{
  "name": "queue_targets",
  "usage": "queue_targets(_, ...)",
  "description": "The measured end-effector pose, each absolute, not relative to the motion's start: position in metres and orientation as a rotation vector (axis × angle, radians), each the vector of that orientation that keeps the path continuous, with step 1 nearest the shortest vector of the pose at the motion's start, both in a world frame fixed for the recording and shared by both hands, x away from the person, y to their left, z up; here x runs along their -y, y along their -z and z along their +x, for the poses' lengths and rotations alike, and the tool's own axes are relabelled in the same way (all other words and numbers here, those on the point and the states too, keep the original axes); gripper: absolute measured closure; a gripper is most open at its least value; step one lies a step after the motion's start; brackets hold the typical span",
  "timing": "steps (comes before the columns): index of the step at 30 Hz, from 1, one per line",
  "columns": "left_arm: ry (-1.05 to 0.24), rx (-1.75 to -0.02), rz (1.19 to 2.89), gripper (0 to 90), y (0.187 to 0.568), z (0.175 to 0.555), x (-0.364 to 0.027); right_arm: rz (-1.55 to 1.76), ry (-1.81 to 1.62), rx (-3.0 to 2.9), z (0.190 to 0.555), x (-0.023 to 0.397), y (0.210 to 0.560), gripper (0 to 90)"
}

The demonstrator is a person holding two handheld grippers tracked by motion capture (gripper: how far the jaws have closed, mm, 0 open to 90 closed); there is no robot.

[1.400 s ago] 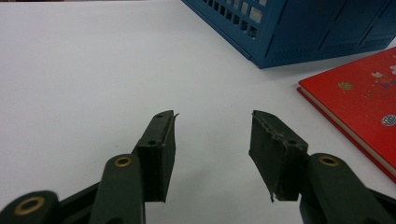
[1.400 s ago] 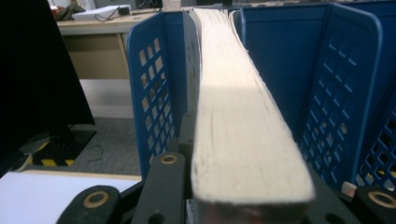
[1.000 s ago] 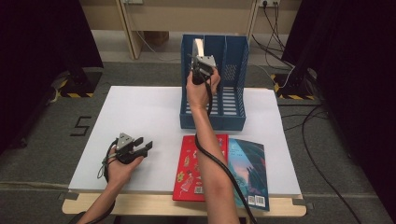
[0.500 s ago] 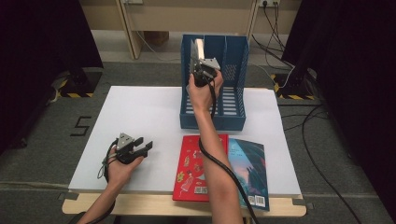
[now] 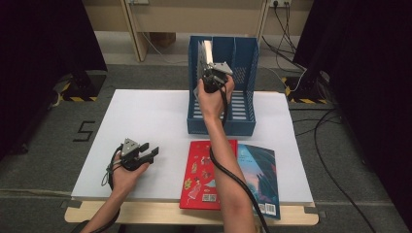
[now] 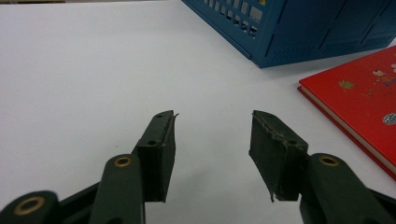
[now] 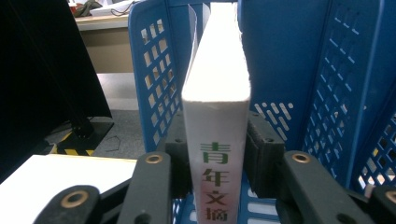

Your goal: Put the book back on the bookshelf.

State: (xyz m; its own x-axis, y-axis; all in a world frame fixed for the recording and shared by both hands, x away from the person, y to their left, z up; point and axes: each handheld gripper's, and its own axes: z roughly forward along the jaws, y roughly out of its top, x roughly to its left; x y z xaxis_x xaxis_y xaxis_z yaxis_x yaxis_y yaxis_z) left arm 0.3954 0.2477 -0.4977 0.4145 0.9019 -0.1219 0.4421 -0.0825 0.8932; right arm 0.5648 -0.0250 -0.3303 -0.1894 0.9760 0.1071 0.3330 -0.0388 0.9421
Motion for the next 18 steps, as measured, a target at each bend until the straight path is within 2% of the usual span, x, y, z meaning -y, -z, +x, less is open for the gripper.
queue_targets(18, -0.6, -1.194, 1.711, 49.4, 0.498, 0.396, -0.246, 1.413, -1.302, -1.627, 0.545, 0.036, 0.33, 60.9)
